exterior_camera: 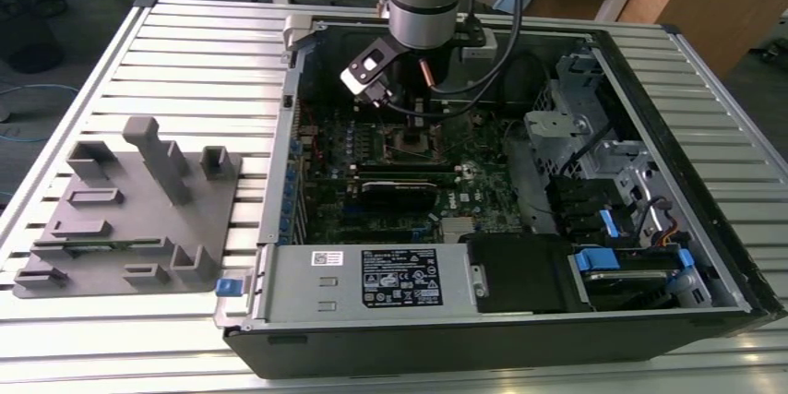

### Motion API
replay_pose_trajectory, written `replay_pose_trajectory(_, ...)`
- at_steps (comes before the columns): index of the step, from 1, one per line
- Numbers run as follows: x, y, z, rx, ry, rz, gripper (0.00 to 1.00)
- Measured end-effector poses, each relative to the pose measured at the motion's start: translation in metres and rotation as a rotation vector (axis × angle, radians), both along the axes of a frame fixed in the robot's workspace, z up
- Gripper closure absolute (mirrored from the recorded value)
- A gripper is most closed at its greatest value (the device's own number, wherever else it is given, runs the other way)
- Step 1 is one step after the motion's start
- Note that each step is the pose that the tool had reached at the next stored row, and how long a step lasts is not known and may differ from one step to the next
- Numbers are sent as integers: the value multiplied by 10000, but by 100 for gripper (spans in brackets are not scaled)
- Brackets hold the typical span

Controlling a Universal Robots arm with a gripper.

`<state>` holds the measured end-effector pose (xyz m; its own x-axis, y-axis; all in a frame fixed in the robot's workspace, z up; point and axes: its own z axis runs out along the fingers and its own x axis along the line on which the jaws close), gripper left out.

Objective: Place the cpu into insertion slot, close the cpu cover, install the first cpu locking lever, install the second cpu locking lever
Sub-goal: 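Place the cpu into insertion slot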

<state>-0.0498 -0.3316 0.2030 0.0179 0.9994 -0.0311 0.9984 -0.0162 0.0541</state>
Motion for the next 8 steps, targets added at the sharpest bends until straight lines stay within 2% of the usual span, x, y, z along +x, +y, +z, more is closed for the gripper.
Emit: replay_pose_trajectory(8, 0, 0, -28, -3, 2, 0, 89)
